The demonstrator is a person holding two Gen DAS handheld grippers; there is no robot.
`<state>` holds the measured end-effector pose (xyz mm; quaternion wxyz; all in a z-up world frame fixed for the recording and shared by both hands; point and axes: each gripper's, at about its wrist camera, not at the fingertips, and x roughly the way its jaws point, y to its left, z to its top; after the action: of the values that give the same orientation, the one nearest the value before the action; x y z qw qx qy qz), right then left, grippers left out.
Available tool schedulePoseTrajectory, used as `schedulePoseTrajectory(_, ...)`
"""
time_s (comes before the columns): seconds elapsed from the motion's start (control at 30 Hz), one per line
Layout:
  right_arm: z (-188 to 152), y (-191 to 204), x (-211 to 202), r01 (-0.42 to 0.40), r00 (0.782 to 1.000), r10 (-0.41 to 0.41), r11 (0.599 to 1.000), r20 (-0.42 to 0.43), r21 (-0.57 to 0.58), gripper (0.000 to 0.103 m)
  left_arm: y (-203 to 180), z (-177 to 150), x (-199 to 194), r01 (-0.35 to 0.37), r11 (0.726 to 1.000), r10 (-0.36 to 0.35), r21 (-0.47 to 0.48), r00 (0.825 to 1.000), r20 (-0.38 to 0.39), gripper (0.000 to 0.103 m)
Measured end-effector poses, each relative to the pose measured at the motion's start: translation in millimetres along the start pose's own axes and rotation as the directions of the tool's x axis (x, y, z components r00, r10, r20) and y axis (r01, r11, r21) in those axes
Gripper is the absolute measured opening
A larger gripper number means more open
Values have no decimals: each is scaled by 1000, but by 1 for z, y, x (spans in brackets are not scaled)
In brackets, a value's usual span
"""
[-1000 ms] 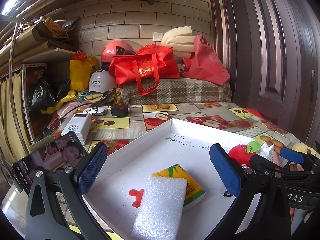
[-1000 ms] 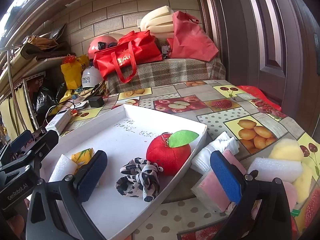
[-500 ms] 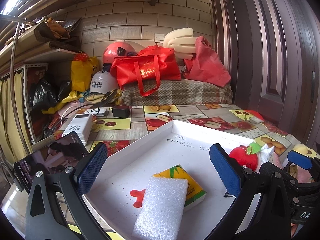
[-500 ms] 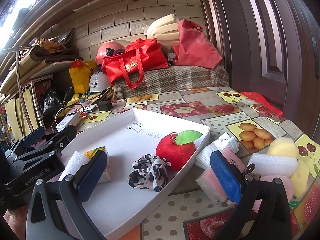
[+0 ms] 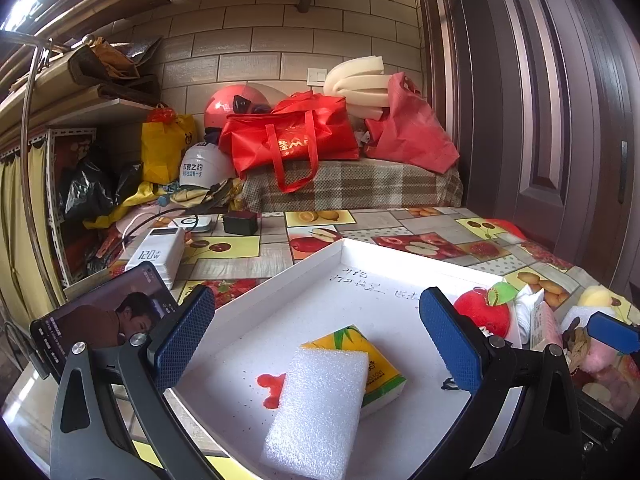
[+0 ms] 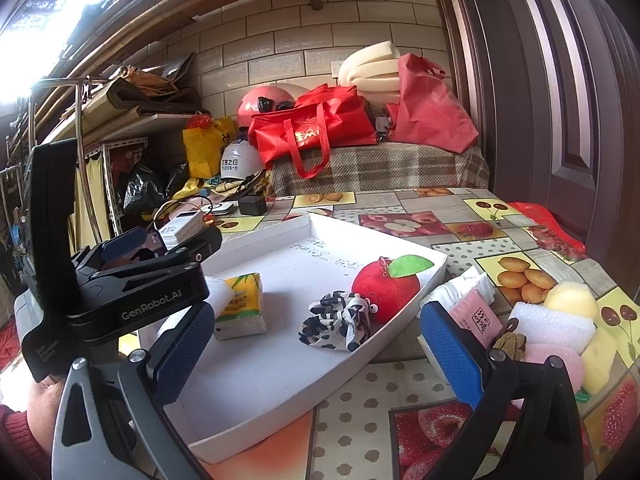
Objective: Organize soft objects
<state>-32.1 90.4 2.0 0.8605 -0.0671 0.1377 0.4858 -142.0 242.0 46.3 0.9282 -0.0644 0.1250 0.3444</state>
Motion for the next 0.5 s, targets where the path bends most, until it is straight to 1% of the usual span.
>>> schedulePoseTrajectory(0.13,-2,3,-12,-15,1000,15,1000,25,-26,103,-4,-1,-2,3,1000,-3,6,1000,1,103)
schedulePoseTrajectory(0.4,-1,-13,-18,-15,999,14,999,37,38,103,-5,-2,-3,5,1000,-5,8,1000,2,103)
schedulePoseTrajectory(0.5,-1,-19,-27,-33,997,28,998,76,62,103,-8,-4,-5,8,1000,-8,12,1000,4,103)
